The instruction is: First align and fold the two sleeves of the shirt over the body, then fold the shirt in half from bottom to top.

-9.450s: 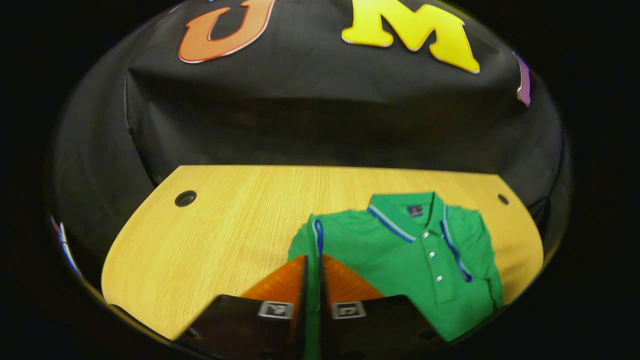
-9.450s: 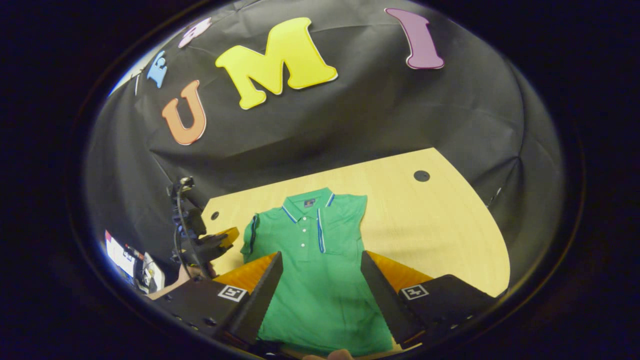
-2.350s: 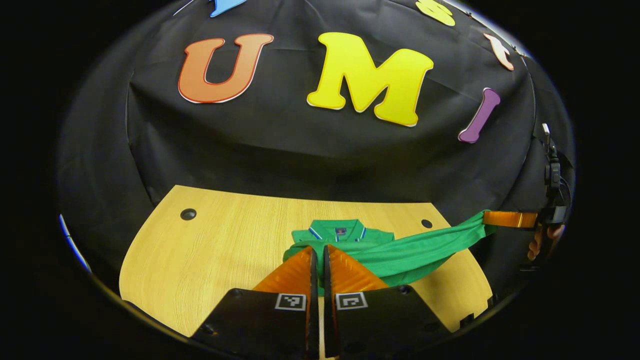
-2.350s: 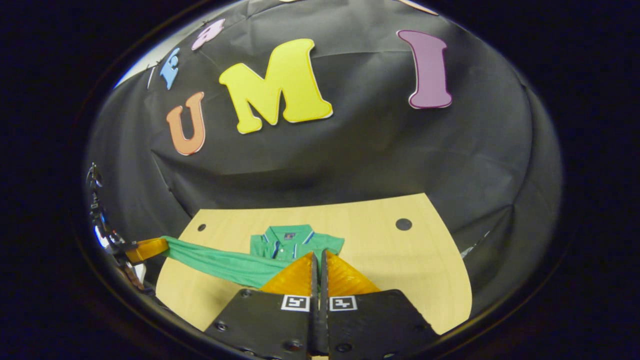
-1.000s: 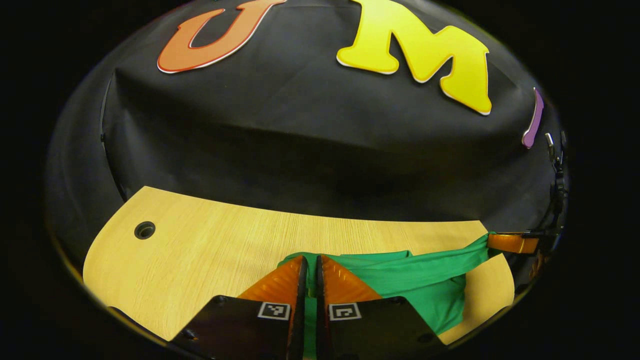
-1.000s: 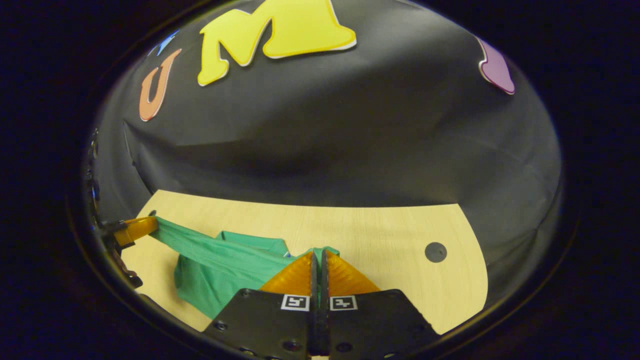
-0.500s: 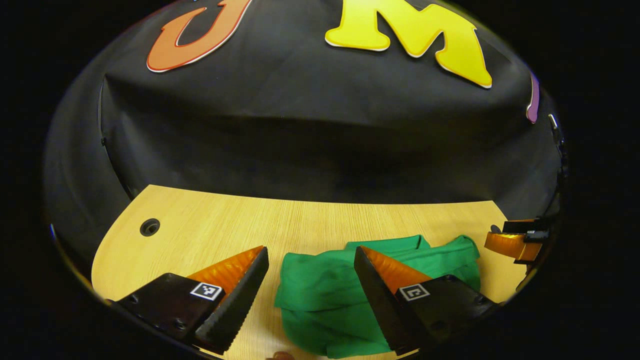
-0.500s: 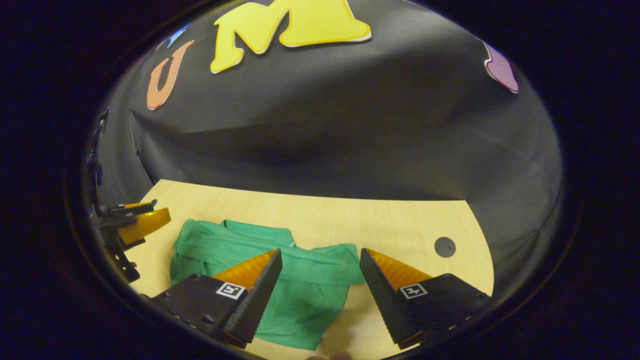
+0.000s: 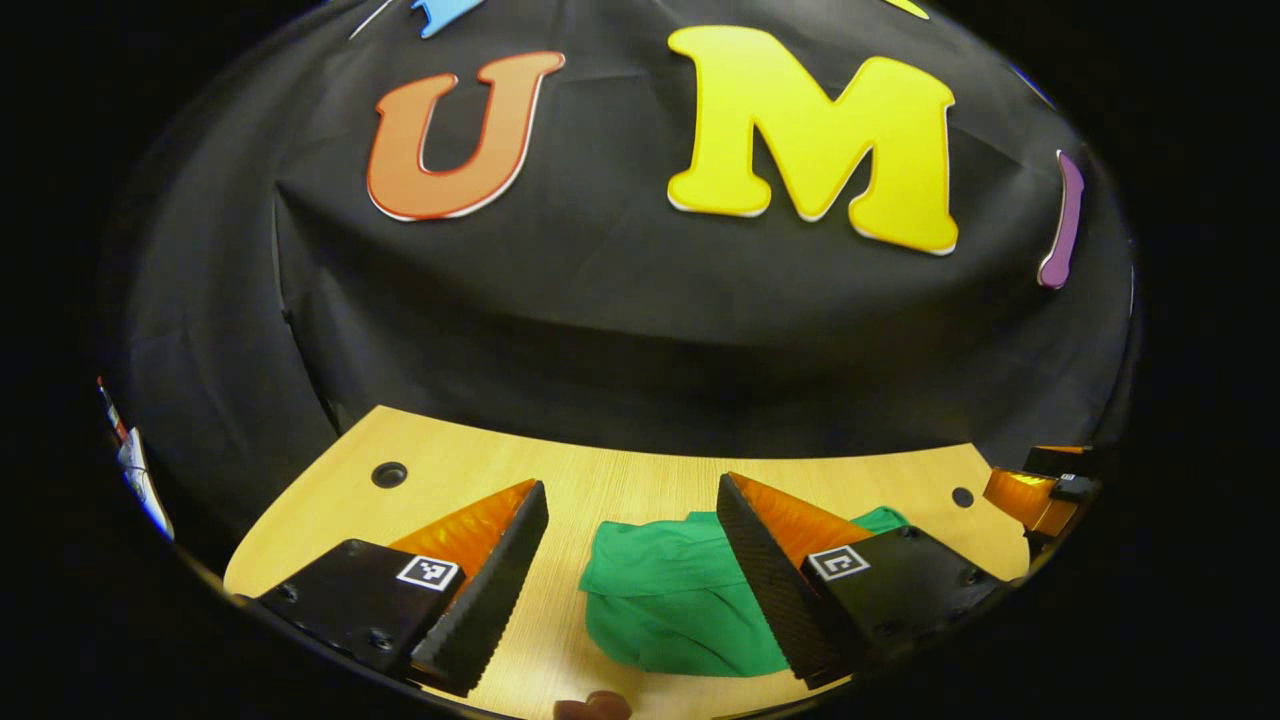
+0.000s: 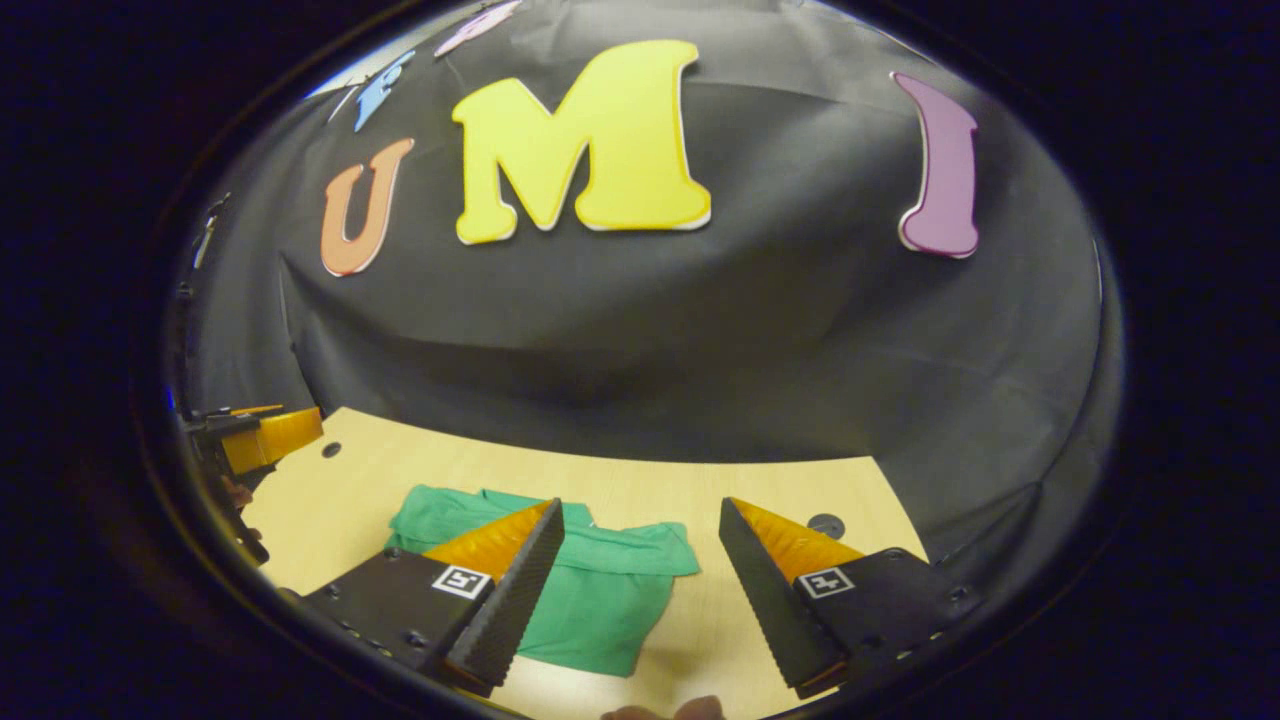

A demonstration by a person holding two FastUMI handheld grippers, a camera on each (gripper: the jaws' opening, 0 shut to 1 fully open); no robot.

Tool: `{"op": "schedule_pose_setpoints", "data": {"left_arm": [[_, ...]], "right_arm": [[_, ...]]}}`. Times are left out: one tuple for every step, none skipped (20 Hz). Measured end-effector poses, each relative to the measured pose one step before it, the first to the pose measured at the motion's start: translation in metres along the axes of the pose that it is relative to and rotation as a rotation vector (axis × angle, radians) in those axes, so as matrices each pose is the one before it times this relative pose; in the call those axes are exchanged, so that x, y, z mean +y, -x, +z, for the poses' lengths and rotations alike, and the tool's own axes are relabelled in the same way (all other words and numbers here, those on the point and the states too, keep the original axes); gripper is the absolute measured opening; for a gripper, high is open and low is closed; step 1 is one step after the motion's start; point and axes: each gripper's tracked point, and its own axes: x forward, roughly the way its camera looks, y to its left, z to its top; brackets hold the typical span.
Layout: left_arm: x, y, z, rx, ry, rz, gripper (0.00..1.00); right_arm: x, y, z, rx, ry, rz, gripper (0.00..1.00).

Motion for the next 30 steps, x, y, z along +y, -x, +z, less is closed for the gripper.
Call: {"op": "schedule_pose_setpoints", "data": {"left_arm": [[-0.00037, 0.01949, 0.00791, -0.02801, -0.00082, 0.01017, 1.0], [0.00003, 0.01783, 0.01026, -0.02838, -0.00198, 0.01146, 1.0], [-0.00024, 0.01921, 0.01005, -0.02606, -0.0011, 0.008, 1.0], [-0.00095, 0.0185, 0.01086, -0.02923, -0.00458, 0.00264, 1.0], [-0.00142, 0.01694, 0.00964, -0.03046, -0.00745, -0.00001, 1.0], [-0.00279, 0.0167, 0.0092, -0.02326, -0.00399, -0.00944, 1.0], [-0.00394, 0.01781, 0.00626, -0.01405, 0.00171, -0.01999, 1.0], [-0.00044, 0.0125, 0.00306, -0.00867, -0.00016, -0.00645, 1.0], [0.00229, 0.01359, 0.00483, -0.00665, -0.00255, -0.00131, 1.0], [0.00205, 0.01412, 0.00513, -0.01493, -0.00131, 0.00257, 1.0], [0.00141, 0.01465, 0.00598, -0.01564, -0.00119, -0.00183, 1.0], [0.00176, 0.01369, 0.00426, -0.01077, -0.00503, -0.00007, 1.0], [0.00493, 0.01577, 0.00194, -0.01319, -0.00664, -0.00092, 1.0], [0.00391, 0.01477, 0.00363, -0.01709, -0.0091, -0.00037, 1.0], [0.00133, 0.01292, 0.0057, -0.02273, -0.01004, -0.00763, 1.0], [0.00007, 0.01177, 0.00428, -0.01359, -0.00586, -0.01213, 1.0], [0.00063, 0.0125, 0.00116, -0.01503, -0.00376, -0.01615, 1.0], [-0.00093, 0.0102, 0.00169, -0.01191, -0.00176, -0.01435, 1.0], [0.00088, 0.00866, 0.0002, -0.00588, 0.00025, -0.01326, 1.0], [0.00054, 0.00783, -0.00046, -0.00179, 0.00615, -0.0086, 1.0], [-0.00111, 0.00795, 0.00174, -0.00357, 0.01021, -0.01024, 1.0], [-0.00184, 0.00594, 0.00157, -0.00112, 0.00648, -0.00968, 1.0], [-0.00071, 0.00632, 0.00185, -0.00103, 0.00042, -0.00434, 1.0], [0.00159, 0.00424, 0.00415, -0.0086, -0.00427, -0.00062, 1.0], [0.00156, 0.00407, 0.00604, -0.00895, 0.00022, 0.00474, 1.0], [-0.00021, 0.00278, 0.00502, -0.00982, 0.00923, 0.00141, 1.0], [-0.00152, 0.00235, 0.00446, -0.00512, 0.00961, -0.00029, 1.0], [0.00031, 0.00212, 0.00304, -0.00056, 0.002, 0.0062, 1.0], [0.00162, 0.00222, 0.00228, 0.00015, -0.00439, 0.00497, 1.0], [0.0009, 0.00201, 0.0044, -0.00971, -0.00292, 0.0006, 1.0]], "right_arm": [[-0.00084, 0.01475, 0.01014, -0.0364, -0.00427, 0.00058, 0.95], [0.00002, 0.01554, 0.00989, -0.03628, -0.00237, -0.00088, 0.95], [-0.00055, 0.01487, 0.00922, -0.03136, 0.0037, -0.0028, 0.95], [-0.00091, 0.01601, 0.00654, -0.02849, 0.00389, -0.00522, 0.95], [0.00089, 0.01561, 0.00672, -0.02465, 0.00046, 0.00029, 0.95], [0.00312, 0.01506, 0.00679, -0.02132, 0.00098, 0.00284, 0.97], [0.00372, 0.01626, 0.00568, -0.01889, 0.00302, 0.00273, 0.98], [0.00373, 0.01608, 0.00601, -0.01959, -0.00122, -0.00108, 0.95], [0.00505, 0.01639, 0.0055, -0.01581, -0.00542, -0.00081, 0.95], [0.00553, 0.0163, 0.00467, -0.01367, -0.00527, -0.00149, 0.92], [0.00522, 0.01672, 0.00463, -0.01469, -0.00028, -0.00629, 0.95], [0.00284, 0.01487, 0.00283, -0.01577, 0.00336, -0.01376, 0.95], [0.00367, 0.01582, 0.00475, -0.01884, 0.00121, -0.01254, 0.95], [0.00716, 0.01598, 0.00367, -0.02019, 0.0013, -0.00631, 0.95], [0.0037, 0.01587, 0.00286, -0.01259, 0.0052, -0.01019, 0.95], [0.00295, 0.01554, -0.0009, -0.00483, 0.00615, -0.00925, 0.95], [0.00522, 0.01578, -0.00194, 0.00307, 0.0032, 0.00109, 0.95], [0.00759, 0.01404, -0.00158, 0.00408, -0.00657, 0.01119, 0.95], [0.00493, 0.01323, -0.00233, 0.00705, -0.00714, 0.00133, 0.95], [0.00082, 0.01214, -0.00274, 0.01102, 0.00025, -0.00609, 0.95], [-0.00079, 0.01063, 0.00069, 0.00022, 0.00776, -0.01243, 0.96], [-0.00143, 0.00903, 0.00354, -0.01109, 0.00858, -0.01425, 0.96], [-0.00038, 0.00848, 0.00624, -0.01895, 0.00669, -0.01097, 0.95], [-0.00011, 0.00754, 0.00518, -0.01729, 0.00189, -0.00832, 0.96], [0.00003, 0.00627, 0.00517, -0.01624, 0.00444, -0.00033, 0.96], [-0.00156, 0.00448, 0.00342, -0.01309, 0.00164, -0.00364, 0.96], [-0.00033, 0.0036, 0.00417, -0.01595, 0.00157, -0.00302, 0.96], [-0.00211, 0.00144, 0.00332, -0.00757, 0.00893, -0.00626, 0.96], [-0.0011, 0.00293, 0.00146, 0.0043, 0.00842, -0.00185, 0.96], [0.00259, 0.00195, 0.00208, -0.00351, -0.00432, 0.00534, 0.95]]}}
